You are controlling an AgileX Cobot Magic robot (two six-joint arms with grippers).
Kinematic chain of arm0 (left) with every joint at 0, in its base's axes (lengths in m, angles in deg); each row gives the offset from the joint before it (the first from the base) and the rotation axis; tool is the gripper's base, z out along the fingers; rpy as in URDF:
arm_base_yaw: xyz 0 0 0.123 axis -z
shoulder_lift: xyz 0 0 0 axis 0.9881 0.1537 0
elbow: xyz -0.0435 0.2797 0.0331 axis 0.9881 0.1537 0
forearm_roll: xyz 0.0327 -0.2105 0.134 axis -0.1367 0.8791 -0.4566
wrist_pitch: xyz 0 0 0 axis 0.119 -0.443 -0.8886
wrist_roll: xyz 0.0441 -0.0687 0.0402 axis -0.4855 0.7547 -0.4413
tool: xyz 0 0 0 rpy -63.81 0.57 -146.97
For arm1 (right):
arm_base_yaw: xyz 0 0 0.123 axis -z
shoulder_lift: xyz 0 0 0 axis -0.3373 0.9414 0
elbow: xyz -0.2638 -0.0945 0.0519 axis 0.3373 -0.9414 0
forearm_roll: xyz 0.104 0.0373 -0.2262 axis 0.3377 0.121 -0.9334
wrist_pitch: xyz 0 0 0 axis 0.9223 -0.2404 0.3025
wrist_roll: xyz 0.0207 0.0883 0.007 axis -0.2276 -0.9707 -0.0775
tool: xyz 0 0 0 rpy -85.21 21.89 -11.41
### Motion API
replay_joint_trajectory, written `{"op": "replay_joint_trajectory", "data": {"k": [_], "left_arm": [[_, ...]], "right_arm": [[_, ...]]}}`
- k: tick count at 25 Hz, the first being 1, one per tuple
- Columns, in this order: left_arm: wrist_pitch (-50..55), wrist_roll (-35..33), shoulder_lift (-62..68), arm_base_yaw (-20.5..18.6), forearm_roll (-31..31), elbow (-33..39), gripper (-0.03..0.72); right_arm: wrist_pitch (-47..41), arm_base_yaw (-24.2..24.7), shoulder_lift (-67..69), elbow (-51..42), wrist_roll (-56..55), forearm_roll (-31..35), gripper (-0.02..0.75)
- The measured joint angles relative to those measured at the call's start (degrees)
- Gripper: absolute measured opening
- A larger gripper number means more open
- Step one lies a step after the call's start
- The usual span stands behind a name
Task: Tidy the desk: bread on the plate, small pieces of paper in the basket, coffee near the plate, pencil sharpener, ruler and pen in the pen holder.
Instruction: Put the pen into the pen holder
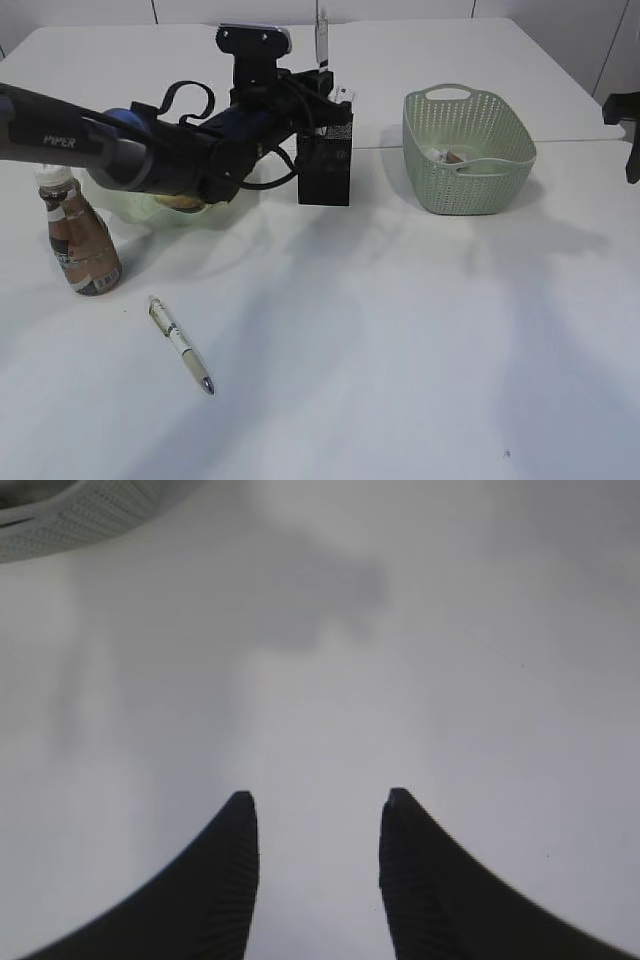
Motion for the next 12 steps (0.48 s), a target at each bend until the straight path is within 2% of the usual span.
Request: {"op": "replay_joint_trajectory", "data": {"k": [12], "left_arm": [[0.2, 0.0, 2.2, -0.7, -0.1, -1.0, 0.071]], "right_arm": [[0.4, 0.0, 0.9, 0.0, 0.0, 0.0, 0.333]]}}
